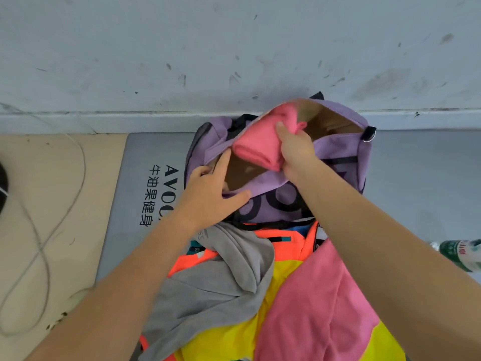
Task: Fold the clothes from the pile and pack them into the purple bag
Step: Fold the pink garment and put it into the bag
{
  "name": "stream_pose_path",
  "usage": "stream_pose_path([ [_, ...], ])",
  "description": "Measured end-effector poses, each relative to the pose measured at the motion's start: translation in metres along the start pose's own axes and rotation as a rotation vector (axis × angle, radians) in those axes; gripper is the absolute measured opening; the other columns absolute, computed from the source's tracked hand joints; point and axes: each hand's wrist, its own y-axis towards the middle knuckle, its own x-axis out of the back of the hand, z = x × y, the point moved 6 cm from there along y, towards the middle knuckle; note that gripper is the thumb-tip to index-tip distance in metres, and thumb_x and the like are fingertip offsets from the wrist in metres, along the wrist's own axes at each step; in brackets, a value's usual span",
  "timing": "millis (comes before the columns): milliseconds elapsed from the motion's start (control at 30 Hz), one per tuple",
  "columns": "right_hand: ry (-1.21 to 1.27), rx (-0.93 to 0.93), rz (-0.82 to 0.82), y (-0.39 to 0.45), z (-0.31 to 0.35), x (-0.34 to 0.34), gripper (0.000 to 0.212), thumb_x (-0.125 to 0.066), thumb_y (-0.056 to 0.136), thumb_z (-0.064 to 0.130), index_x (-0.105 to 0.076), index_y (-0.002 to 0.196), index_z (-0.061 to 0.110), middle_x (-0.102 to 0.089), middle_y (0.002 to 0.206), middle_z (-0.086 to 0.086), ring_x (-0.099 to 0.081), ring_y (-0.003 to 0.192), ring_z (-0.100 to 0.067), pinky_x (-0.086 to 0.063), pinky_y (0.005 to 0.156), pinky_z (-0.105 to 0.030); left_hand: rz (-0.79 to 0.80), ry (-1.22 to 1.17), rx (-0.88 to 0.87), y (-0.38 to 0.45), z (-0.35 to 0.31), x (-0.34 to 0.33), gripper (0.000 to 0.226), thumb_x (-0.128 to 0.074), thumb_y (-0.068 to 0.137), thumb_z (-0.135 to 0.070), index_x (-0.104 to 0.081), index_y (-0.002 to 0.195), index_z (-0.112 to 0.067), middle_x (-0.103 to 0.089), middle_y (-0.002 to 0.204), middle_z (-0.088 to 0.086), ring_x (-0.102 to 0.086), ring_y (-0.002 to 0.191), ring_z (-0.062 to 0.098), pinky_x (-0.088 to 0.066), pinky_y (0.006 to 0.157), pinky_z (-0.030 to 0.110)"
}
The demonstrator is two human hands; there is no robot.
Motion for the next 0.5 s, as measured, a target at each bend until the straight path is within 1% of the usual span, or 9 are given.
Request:
stream_pose_path([
  [67,0.110,0.070,-0.032,0.001,-0.004,-0.012,0.047,-0.058,0.096,0.033,-0.046,0.134,0.009,-0.060,0.113,-0.004,-0.061,0.100,-0.021,-0.053,0.082,-0.035,0.016,0.015,0.022,-0.004,0.003,-0.003,0.100,-0.042,0.077,-0.075,0.000,0.156,-0.030,-0.068,0.085,-0.010,-0.053,0.112,0.026,-0.033,0.109,0.041],
  [100,0.049,0.094,-0.016,0.000,-0.009,-0.018,0.046,-0.057,0.097,0.031,-0.045,0.135,0.009,-0.059,0.115,-0.005,-0.060,0.103,-0.022,-0.052,0.081,-0.033,0.016,0.025,0.036,-0.006,0.005,-0.004,0.100,-0.042,0.077,-0.075,0.001,0.156,-0.030,-0.069,0.103,-0.005,-0.052,0.115,0.027,-0.032,0.110,0.040],
  [167,-0.267,0.103,0.077,0.004,-0.024,-0.023,0.045,-0.056,0.097,0.030,-0.046,0.134,0.005,-0.060,0.121,-0.011,-0.059,0.108,-0.028,-0.051,0.086,-0.039,0.009,0.049,0.074,-0.008,0.011,-0.004,0.098,-0.044,0.080,-0.073,0.002,0.156,-0.031,-0.057,0.134,0.002,-0.046,0.127,0.029,-0.029,0.111,0.040],
  [233,-0.740,0.087,0.217,0.005,-0.040,-0.023,0.046,-0.057,0.096,0.031,-0.047,0.131,0.002,-0.060,0.120,-0.018,-0.060,0.105,-0.035,-0.051,0.091,-0.045,0.027,0.093,0.121,-0.008,0.020,-0.005,0.093,-0.043,0.084,-0.072,-0.004,0.157,-0.029,-0.035,0.152,0.003,-0.036,0.139,0.029,-0.032,0.109,0.046],
  [300,-1.106,0.077,0.311,0.004,-0.053,-0.019,0.050,-0.057,0.096,0.033,-0.046,0.130,-0.002,-0.058,0.119,-0.022,-0.058,0.107,-0.037,-0.047,0.095,-0.044,0.046,0.119,0.166,-0.005,0.027,-0.008,0.087,-0.042,0.085,-0.073,-0.010,0.156,-0.033,-0.027,0.153,0.003,-0.039,0.136,0.029,-0.041,0.104,0.048],
  [367,-1.233,0.047,0.287,0.006,-0.059,-0.012,0.050,-0.055,0.097,0.034,-0.049,0.128,-0.004,-0.059,0.121,-0.023,-0.057,0.110,-0.037,-0.045,0.096,-0.042,0.017,0.103,0.173,0.000,0.026,-0.009,0.084,-0.042,0.085,-0.073,-0.005,0.154,-0.040,-0.026,0.151,0.005,-0.047,0.128,0.031,-0.047,0.097,0.047],
  [433,-1.204,-0.022,0.186,0.011,-0.062,-0.003,0.047,-0.056,0.096,0.031,-0.052,0.124,-0.006,-0.060,0.122,-0.024,-0.059,0.110,-0.037,-0.046,0.093,-0.040,-0.069,0.078,0.109,0.003,0.017,-0.004,0.083,-0.045,0.087,-0.068,0.001,0.152,-0.046,-0.020,0.155,0.008,-0.052,0.122,0.032,-0.051,0.089,0.045],
  [467,-1.127,-0.053,0.109,0.013,-0.063,0.002,0.049,-0.059,0.094,0.030,-0.049,0.126,-0.006,-0.060,0.122,-0.023,-0.060,0.109,-0.036,-0.048,0.089,-0.038,-0.123,0.067,0.053,0.002,0.011,-0.001,0.082,-0.047,0.088,-0.065,-0.001,0.153,-0.045,-0.014,0.158,0.008,-0.051,0.124,0.032,-0.051,0.088,0.045],
  [500,-1.024,-0.054,0.056,0.014,-0.063,0.003,0.055,-0.062,0.092,0.029,-0.044,0.132,-0.004,-0.060,0.123,-0.020,-0.060,0.108,-0.035,-0.048,0.084,-0.035,-0.178,0.047,-0.009,0.001,0.007,0.003,0.078,-0.047,0.089,-0.061,-0.008,0.154,-0.042,-0.008,0.161,0.005,-0.046,0.130,0.031,-0.048,0.092,0.043],
])
